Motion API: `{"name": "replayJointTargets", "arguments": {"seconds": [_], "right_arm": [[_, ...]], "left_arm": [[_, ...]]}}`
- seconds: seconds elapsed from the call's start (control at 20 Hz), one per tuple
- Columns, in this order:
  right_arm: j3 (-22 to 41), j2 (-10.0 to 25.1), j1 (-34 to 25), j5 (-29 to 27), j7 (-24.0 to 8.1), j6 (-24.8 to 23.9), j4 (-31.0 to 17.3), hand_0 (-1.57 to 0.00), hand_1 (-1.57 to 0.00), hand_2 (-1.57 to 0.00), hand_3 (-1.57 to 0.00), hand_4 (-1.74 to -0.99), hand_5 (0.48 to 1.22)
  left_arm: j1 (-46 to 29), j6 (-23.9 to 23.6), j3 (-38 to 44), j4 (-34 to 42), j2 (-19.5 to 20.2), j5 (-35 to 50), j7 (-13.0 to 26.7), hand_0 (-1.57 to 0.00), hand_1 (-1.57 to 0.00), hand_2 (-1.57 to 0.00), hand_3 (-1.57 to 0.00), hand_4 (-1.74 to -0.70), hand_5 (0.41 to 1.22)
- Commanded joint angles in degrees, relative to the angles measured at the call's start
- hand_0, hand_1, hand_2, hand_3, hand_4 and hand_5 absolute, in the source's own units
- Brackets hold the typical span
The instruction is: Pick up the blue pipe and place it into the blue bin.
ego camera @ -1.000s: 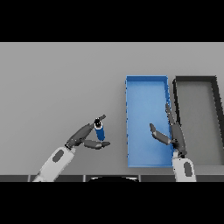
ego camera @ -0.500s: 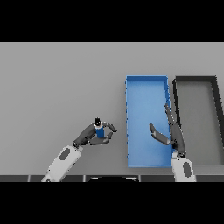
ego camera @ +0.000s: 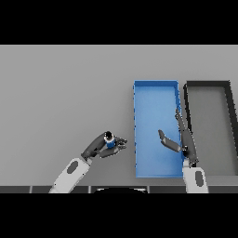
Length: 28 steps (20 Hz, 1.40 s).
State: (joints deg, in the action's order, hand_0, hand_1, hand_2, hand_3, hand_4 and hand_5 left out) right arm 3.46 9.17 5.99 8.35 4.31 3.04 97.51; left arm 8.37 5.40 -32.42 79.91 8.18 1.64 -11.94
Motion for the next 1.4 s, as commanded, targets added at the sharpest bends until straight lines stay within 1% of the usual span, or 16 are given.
{"name": "replayJointTargets", "arguments": {"seconds": [0.0,0.15,0.25,0.4,0.55,0.65,0.7,0.85,0.9,1.0,1.05,1.1,1.15,1.2,1.25,1.35], "right_arm": [[0.2,-0.3,0.5,-0.3,0.6,0.2,0.2,0.0,0.0,0.0,0.0,-1.219,0.628],[-0.2,0.0,0.6,-0.1,1.3,0.1,0.0,0.0,0.0,0.0,0.0,-1.226,0.636],[-0.1,0.3,-0.2,0.8,0.6,-0.3,-0.4,0.0,0.0,0.0,0.0,-1.213,0.639],[0.1,0.8,0.8,1.1,1.6,0.0,0.2,0.0,0.0,0.0,0.0,-1.184,0.643],[0.0,0.9,0.4,1.4,1.4,-0.2,-0.3,0.0,0.0,0.0,0.0,-1.161,0.644],[-0.3,0.8,0.5,1.1,2.3,-0.3,-0.5,0.0,0.0,0.0,0.0,-1.155,0.642],[0.0,0.5,0.6,1.6,2.6,-0.5,-0.5,0.0,0.0,0.0,0.0,-1.151,0.643],[1.1,-1.2,5.1,4.8,3.3,-4.0,3.3,0.0,0.0,0.0,0.0,-1.139,0.643],[1.5,-2.0,7.3,6.1,3.3,-5.5,5.1,0.0,0.0,0.0,0.0,-1.138,0.643],[2.6,-3.8,12.7,9.5,3.5,-8.8,9.0,0.0,0.0,0.0,0.0,-1.188,0.643],[3.1,-4.6,13.5,10.7,2.5,-9.9,10.8,0.0,0.0,0.0,0.0,-1.191,0.642],[3.0,-4.6,14.2,10.8,1.7,-10.1,11.8,0.0,0.0,0.0,0.0,-1.184,0.642],[2.8,-4.5,14.5,10.2,2.0,-10.0,13.3,0.0,0.0,-0.02,0.0,-1.187,0.642],[2.8,-4.5,14.3,6.5,4.2,-7.7,14.4,0.0,0.0,-0.04,0.0,-1.195,0.648],[2.9,-4.4,14.2,2.1,4.6,-4.6,15.7,0.0,-0.01,-0.07,0.0,-1.198,0.641],[2.7,-1.6,12.9,-5.3,0.6,1.5,19.0,0.0,-0.03,-0.11,0.0,-1.209,0.609]], "left_arm": [[0.6,-0.2,0.5,0.8,-0.1,0.2,0.6,-1.47,-1.48,-1.5,-1.49,-1.48,1.188],[1.8,-0.1,1.0,4.2,-1.5,0.5,0.7,-1.52,-1.53,-1.53,-1.53,-1.47,1.204],[3.3,0.4,1.9,5.3,-2.2,1.1,2.4,-1.54,-1.54,-1.55,-1.55,-1.47,1.21],[4.6,2.2,1.6,8.6,-2.5,1.1,3.9,-1.55,-1.56,-1.56,-1.56,-1.47,1.215],[6.0,3.1,1.4,10.6,-3.7,1.0,7.1,-1.56,-1.56,-1.56,-1.56,-1.47,1.218],[6.2,3.3,1.7,11.4,-4.0,0.5,9.1,-1.57,-1.57,-1.57,-1.57,-1.47,1.219],[5.4,4.0,1.5,11.3,-3.7,0.0,8.4,-1.57,-1.57,-1.57,-1.57,-1.47,1.22],[5.0,4.5,1.9,11.4,-4.3,-0.8,8.5,-1.57,-1.57,-1.57,-1.57,-1.47,1.22],[5.9,4.5,2.5,10.6,-4.9,-1.0,9.5,-1.57,-1.57,-1.57,-1.57,-1.47,1.22],[4.4,4.9,1.7,11.4,-5.1,-2.2,8.8,-1.57,-1.57,-1.57,-1.57,-1.47,1.22],[5.1,5.2,2.2,11.1,-5.4,-2.3,9.4,-1.57,-1.57,-1.57,-1.57,-1.47,1.22],[4.5,5.5,2.1,11.1,-5.5,-2.6,8.6,-1.57,-1.57,-1.57,-1.57,-1.47,1.22],[4.1,6.2,2.3,11.4,-5.4,-2.4,8.3,-1.57,-1.57,-1.57,-1.57,-1.47,1.22],[5.0,6.5,3.0,11.2,-5.8,-2.1,9.4,-1.57,-1.57,-1.57,-1.57,-1.47,1.221],[4.7,6.7,3.0,11.2,-5.8,-2.6,9.3,-1.57,-1.57,-1.57,-1.57,-1.47,1.221],[3.4,7.2,2.8,12.5,-6.0,-3.0,8.6,-1.57,-1.57,-1.57,-1.57,-1.47,1.221]]}}
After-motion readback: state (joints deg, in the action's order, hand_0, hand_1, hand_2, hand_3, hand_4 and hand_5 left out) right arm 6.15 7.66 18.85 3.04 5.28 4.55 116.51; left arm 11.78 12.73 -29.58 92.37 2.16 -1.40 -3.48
